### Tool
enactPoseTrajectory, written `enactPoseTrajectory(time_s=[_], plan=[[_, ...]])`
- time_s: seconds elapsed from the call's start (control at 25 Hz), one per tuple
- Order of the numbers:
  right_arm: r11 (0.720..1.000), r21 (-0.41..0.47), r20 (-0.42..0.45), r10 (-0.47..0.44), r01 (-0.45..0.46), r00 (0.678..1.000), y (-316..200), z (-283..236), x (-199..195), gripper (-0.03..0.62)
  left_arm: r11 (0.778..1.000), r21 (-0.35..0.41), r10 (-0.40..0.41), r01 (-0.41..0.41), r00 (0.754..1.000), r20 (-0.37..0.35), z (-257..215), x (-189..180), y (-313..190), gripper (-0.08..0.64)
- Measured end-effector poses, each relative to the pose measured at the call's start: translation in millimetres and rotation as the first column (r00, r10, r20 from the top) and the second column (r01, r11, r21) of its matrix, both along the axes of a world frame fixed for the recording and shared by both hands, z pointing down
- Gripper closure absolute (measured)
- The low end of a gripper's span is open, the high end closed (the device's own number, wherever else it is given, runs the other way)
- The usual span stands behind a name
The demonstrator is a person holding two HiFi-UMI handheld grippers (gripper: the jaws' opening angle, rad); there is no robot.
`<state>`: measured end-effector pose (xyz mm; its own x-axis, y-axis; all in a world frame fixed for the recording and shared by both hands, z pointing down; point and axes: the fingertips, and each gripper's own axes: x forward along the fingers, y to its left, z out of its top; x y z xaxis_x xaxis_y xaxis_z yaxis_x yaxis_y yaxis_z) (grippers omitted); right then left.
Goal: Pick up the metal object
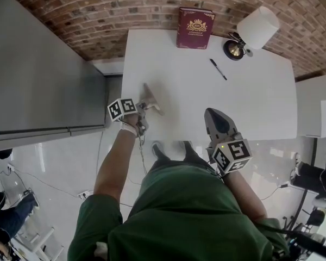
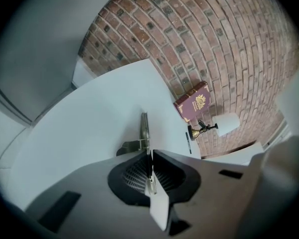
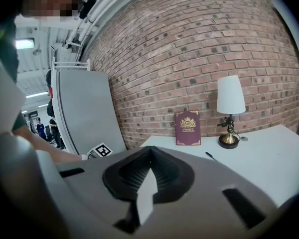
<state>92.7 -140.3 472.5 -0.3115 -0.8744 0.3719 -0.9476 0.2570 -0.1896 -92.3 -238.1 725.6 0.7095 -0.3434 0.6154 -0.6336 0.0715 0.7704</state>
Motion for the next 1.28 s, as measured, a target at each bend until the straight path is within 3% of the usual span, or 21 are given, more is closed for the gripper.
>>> enactPoseTrajectory(time_s=[0.36, 0.68, 0.92, 1.28], plan=[[1.0, 0.008, 0.003, -0.017, 0.017, 1.0, 4, -1, 1, 0.589, 0.992, 0.114, -0.054, 0.061, 0.997, -0.062, -24, 4, -8, 0.551], [0.997, 0.019, 0.005, -0.077, 0.076, 0.997, 1, -5, -7, 0.589, 0.969, 0.226, -0.078, 0.104, 0.99, -0.12, -64, 3, -6, 0.551], [0.99, 0.025, 0.008, -0.138, 0.138, 0.99, -7, -7, -14, 0.589, 0.923, 0.378, -0.035, 0.078, 0.992, -0.12, -115, 12, 5, 0.551], [0.973, 0.052, 0.03, -0.225, 0.223, 0.974, -21, -15, -30, 0.589, 0.859, 0.498, -0.024, 0.117, 0.982, -0.188, -189, 24, 22, 0.551]])
